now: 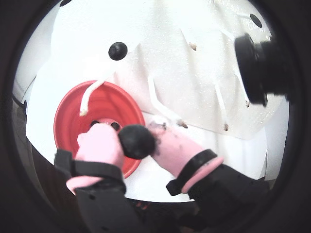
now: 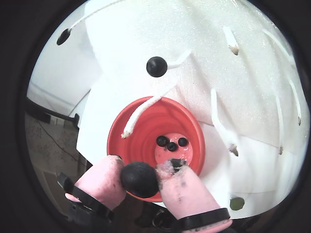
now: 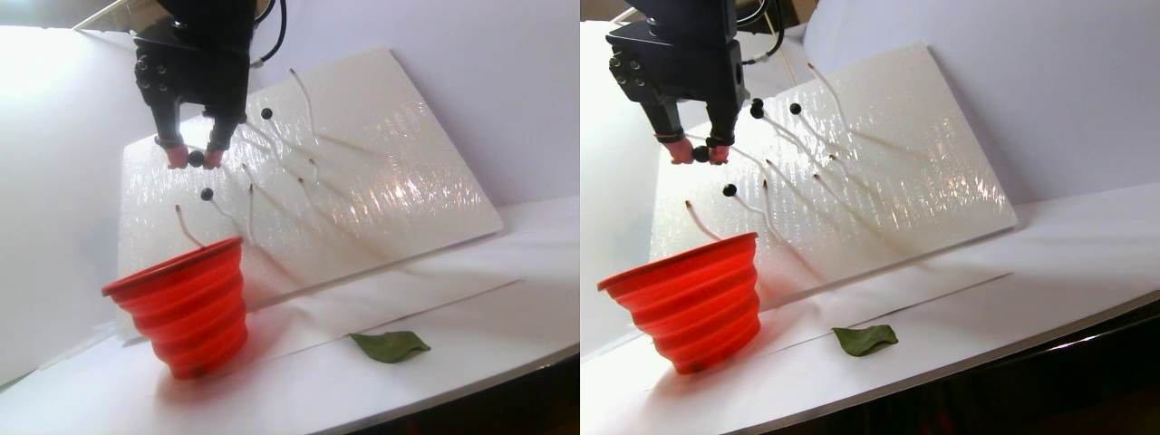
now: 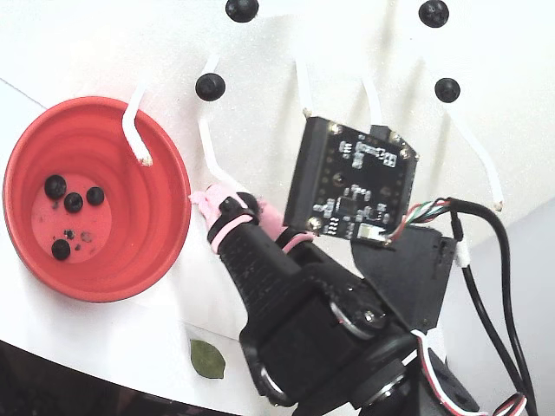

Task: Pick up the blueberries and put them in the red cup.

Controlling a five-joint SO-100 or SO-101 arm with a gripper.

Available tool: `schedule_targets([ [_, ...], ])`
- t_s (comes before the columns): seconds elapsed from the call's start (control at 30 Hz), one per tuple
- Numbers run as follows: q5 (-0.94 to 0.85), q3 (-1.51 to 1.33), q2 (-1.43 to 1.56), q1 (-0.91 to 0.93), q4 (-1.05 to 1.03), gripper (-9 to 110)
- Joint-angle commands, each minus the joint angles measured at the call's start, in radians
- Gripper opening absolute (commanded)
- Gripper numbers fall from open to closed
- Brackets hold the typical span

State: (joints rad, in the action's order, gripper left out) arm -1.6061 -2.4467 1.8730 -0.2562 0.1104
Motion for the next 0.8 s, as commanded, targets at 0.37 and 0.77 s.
schedule_targets([
  [0.37, 0.031, 0.035, -0.04, -0.086, 0.049, 11],
  [0.77, 0.023, 0.046, -0.146, -0.095, 0.144, 11],
])
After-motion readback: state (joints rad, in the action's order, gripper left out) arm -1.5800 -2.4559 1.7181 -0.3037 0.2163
